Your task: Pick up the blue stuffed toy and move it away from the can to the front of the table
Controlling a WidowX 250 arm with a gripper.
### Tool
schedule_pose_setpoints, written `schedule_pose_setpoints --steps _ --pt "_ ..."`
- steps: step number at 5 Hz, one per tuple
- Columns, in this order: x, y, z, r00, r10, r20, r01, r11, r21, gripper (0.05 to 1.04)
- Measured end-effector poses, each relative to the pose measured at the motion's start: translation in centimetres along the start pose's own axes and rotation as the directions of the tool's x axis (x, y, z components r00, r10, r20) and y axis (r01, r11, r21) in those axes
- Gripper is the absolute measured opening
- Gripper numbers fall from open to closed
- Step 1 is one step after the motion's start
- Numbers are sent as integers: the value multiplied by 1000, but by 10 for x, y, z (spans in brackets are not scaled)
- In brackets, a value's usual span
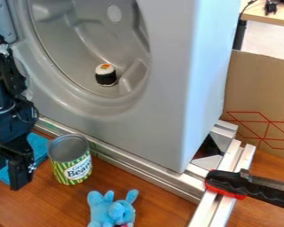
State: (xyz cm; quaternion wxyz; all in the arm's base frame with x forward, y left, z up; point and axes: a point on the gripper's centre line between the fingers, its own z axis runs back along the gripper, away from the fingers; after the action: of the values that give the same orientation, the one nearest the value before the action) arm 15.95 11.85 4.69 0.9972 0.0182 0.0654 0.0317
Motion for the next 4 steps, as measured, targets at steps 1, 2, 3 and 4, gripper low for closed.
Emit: schedule_pose_setpoints --steps 1,2,3,4 --pt "-1 -3 -3 1000 -7 -11 7 1000 -7 999" --pt "2 -50 -2 990 -139 26 139 990 -6 999" --pt "-1 -74 4 973 -228 25 229 974 0 999" --pt "-2 -93 5 957 -291 5 291 957 11 999"
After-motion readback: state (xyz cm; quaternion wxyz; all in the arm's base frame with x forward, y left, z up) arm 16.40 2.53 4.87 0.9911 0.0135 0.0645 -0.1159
